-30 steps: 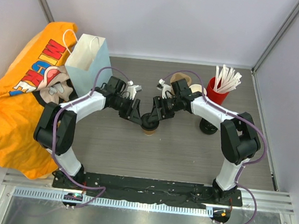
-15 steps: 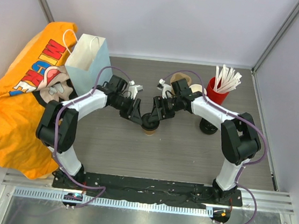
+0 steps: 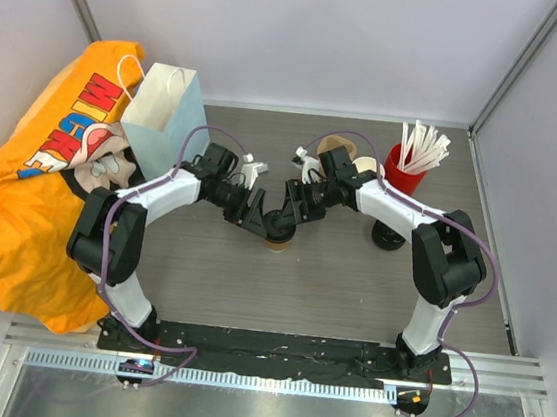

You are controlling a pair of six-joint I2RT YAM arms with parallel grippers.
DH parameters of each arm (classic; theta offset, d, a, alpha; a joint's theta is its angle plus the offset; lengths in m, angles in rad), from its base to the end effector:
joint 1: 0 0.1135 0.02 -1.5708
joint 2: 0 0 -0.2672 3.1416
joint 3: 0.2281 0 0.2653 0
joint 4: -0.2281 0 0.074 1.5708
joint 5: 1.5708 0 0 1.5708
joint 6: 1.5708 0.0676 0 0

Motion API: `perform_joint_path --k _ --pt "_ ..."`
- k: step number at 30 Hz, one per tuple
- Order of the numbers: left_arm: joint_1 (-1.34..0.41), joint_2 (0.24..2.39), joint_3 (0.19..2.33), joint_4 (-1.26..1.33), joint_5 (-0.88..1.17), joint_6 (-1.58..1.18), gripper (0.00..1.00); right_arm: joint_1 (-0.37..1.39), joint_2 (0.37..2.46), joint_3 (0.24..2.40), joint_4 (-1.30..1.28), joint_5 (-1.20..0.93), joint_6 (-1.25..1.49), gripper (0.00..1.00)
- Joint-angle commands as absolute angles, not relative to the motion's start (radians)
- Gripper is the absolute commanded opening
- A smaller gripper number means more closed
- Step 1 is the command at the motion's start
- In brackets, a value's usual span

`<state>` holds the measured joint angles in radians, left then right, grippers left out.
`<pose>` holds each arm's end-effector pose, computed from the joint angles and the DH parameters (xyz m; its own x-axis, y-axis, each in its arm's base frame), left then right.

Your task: Pack the takeout coffee

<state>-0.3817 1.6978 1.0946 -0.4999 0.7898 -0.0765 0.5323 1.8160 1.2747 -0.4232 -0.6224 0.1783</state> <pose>0.3120 -0.1770 0.1728 -0.8687 0.2907 -0.4011 0.4944 0.5579 -0.6665 0.3339 0.2424 0.1850 -0.8207 -0.3162 -0.4758 -0.5619 0.5970 0.5725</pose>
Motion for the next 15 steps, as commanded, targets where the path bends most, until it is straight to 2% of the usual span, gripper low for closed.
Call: perform_joint_path --k 1,15 --pt "-0.390 1.686 1.117 -0.537 0.824 -0.040 0.62 0.532 1.787 1.282 -0.426 -0.563 0.144 0.63" --pt "-0.373 1.658 1.221 -0.569 0.894 -0.038 0.66 0.532 1.770 1.289 -0.429 -0.565 0.143 0.64"
